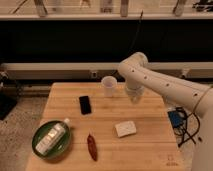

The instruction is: Move the arm in a circular motion

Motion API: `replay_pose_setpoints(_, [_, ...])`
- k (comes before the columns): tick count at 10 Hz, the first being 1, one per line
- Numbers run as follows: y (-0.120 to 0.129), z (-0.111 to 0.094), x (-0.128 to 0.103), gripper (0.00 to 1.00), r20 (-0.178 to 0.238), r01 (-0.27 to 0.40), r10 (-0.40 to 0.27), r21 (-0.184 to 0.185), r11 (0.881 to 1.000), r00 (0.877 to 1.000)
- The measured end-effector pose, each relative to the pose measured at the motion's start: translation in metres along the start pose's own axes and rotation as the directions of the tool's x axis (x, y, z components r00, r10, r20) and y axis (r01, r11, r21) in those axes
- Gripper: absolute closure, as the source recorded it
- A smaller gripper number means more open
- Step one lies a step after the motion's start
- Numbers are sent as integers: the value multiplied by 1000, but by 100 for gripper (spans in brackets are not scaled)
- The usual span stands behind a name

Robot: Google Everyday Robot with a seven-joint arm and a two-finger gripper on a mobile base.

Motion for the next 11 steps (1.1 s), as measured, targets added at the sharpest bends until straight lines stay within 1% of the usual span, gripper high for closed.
replay_pose_setpoints(2, [-17, -2, 3, 98, -4, 28, -28, 16, 999, 1000])
replay_pose_setpoints(3, [-28, -4, 2, 98, -2, 49, -49, 33, 998, 999])
replay_pose_setpoints(5, [-41, -6, -6, 98, 2, 82, -83, 57, 995, 997])
replay_pose_setpoints(6, [-48, -7, -19, 98, 6, 106, -106, 73, 992, 994])
replay_pose_setpoints(8, [-55, -10, -44, 98, 5, 134, -136, 98, 986, 991])
replay_pose_setpoints(9, [-58, -14, -64, 98, 7, 148, -149, 117, 982, 989])
replay_pose_setpoints(11, [-54, -19, -90, 98, 9, 153, -155, 142, 978, 988])
